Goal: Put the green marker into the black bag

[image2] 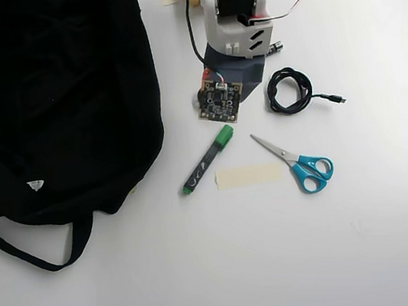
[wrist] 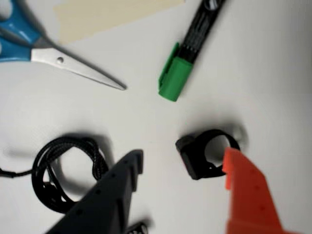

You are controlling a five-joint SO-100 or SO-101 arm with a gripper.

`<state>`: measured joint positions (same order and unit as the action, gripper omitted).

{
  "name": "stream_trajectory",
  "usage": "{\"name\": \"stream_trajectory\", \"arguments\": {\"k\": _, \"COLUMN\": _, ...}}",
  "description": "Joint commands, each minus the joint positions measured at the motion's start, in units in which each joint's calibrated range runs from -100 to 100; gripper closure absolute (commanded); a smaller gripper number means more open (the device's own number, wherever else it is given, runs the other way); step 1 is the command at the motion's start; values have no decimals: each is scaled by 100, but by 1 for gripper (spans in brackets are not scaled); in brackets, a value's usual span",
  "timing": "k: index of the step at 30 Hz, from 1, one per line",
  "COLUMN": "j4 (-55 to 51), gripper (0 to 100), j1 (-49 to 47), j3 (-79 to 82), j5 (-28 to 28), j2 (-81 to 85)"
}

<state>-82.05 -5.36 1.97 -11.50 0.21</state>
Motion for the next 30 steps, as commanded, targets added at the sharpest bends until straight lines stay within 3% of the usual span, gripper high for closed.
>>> {"name": "stream_trajectory", "arguments": {"k": 1, "j4": 48, "gripper": 78, "j1": -25, "j3": -241, "j5": -135, "j2": -54}}
{"name": "stream_trajectory", "arguments": {"k": 10, "j4": 57, "gripper": 78, "j1": -47, "j3": -691, "j5": -161, "j2": -452}}
{"name": "stream_trajectory", "arguments": {"k": 19, "j4": -3, "gripper": 72, "j1": 20, "j3": -1598, "j5": -224, "j2": -1423}}
{"name": "stream_trajectory", "arguments": {"k": 30, "j4": -3, "gripper": 72, "j1": -17, "j3": -1985, "j5": -622, "j2": -2129}}
